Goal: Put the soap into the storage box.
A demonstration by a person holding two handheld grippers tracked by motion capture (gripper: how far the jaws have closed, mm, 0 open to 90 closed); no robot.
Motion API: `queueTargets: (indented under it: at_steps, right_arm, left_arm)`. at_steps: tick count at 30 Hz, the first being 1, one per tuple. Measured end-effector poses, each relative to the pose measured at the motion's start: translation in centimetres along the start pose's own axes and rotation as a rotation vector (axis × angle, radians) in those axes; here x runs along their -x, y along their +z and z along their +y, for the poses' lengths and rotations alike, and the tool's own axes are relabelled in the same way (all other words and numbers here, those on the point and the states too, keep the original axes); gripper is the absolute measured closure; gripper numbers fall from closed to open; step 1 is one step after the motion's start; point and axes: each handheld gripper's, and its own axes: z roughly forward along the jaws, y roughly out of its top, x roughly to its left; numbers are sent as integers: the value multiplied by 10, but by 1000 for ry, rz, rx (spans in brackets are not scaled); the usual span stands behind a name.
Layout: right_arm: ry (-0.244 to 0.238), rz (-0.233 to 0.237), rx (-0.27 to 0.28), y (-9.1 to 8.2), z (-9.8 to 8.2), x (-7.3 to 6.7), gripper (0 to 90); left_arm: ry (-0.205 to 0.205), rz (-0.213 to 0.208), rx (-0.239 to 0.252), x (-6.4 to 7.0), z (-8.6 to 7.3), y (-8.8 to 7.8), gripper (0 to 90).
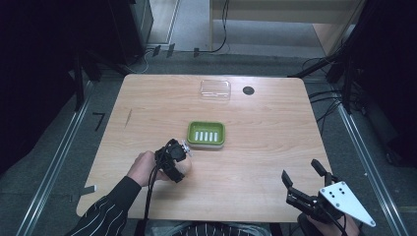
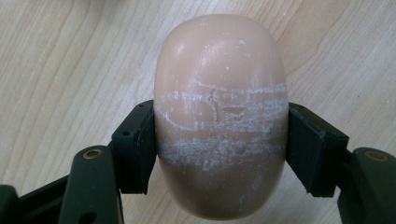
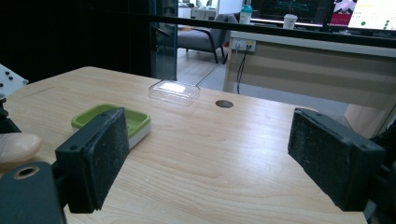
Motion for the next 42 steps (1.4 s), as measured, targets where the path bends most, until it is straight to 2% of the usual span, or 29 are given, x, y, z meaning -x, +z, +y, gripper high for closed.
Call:
queueTargets:
  at_steps: [7,9,13,19,22,27,30,42]
  right_arm:
    - [-1,-4,-3,0,-1,2,132]
    - [-1,-5,-5,0,-1,2,132]
    - [2,-8,-5,-2,-1,1,132]
    - [-6,-3,4,-3,0,-2,132]
    - [-7,-4,3,-3,0,-2,132]
    - [-6,-5,3,-3,0,-1,132]
    - [-3,-4,6,-3,0,-1,132]
    - [-3,-7,2,-3,0,0,132]
  left_arm:
    - [10,-5,9,-2,6,-1,333]
    - [28,-7,5,-2,9,-1,333]
    - [36,-11,12,-3,11,-3,333]
    - [59,-9,18,0,11,-8,333]
    - [76,7,23,0,14,-11,333]
    - [92,-2,38,-2,20,-15,333]
    - [96,-21,43,-3,25,-19,333]
    - [123,-22,70,-7,35,-26,334]
